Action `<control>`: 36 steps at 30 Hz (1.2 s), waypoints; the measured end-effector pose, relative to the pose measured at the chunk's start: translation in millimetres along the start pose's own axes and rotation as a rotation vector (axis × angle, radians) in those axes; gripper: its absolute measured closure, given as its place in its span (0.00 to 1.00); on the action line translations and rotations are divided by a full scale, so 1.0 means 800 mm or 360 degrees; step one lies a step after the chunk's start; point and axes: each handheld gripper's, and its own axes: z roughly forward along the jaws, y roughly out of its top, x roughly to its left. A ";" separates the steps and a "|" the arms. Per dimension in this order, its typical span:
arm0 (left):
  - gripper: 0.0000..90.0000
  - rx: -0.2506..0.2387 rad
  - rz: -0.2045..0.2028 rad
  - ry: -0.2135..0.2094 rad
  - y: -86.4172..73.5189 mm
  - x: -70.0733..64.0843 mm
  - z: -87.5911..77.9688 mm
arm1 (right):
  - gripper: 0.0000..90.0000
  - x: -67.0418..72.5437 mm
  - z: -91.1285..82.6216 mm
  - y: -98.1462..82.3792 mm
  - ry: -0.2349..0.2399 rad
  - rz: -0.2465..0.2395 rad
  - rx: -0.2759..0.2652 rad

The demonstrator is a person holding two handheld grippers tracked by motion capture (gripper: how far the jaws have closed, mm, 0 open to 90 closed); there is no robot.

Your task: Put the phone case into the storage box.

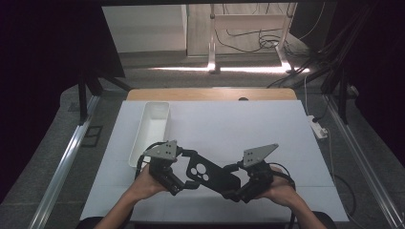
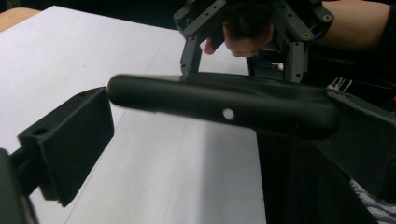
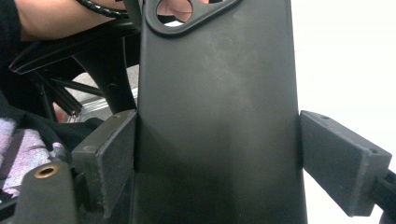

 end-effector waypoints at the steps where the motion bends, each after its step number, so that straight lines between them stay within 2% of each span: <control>1: 0.02 -0.0004 0.0004 -0.0015 0.000 0.000 0.000 | 0.16 0.000 0.000 0.000 0.0007 -0.0004 -0.0001; 8: 0.08 -0.0037 0.0040 -0.0095 0.002 -0.004 0.000 | 0.16 0.004 0.003 0.001 0.0057 -0.0048 -0.0006; 14: 0.12 -0.0051 0.0034 -0.0161 0.002 -0.004 -0.003 | 0.16 0.005 0.002 0.000 0.0070 -0.0091 0.0013; 15: 0.13 -0.0038 0.0012 -0.0178 0.003 -0.003 -0.003 | 0.16 0.005 0.002 -0.001 0.0064 -0.0102 0.0014; 23: 0.16 0.0029 0.0012 -0.0139 0.008 -0.007 -0.001 | 0.15 0.008 0.006 -0.002 0.0004 -0.0156 0.0066; 30: 0.17 0.0075 -0.0015 -0.0076 0.013 -0.008 0.000 | 0.11 0.005 0.009 -0.001 -0.0040 -0.0110 0.0076; 33: 0.16 0.0107 -0.0028 -0.0031 0.015 -0.007 -0.001 | 0.05 0.005 0.009 0.000 -0.0101 -0.0098 0.0090; 36: 0.16 0.0128 -0.0054 0.0024 0.015 -0.005 -0.003 | 0.02 0.004 0.008 0.000 -0.0213 -0.0111 0.0092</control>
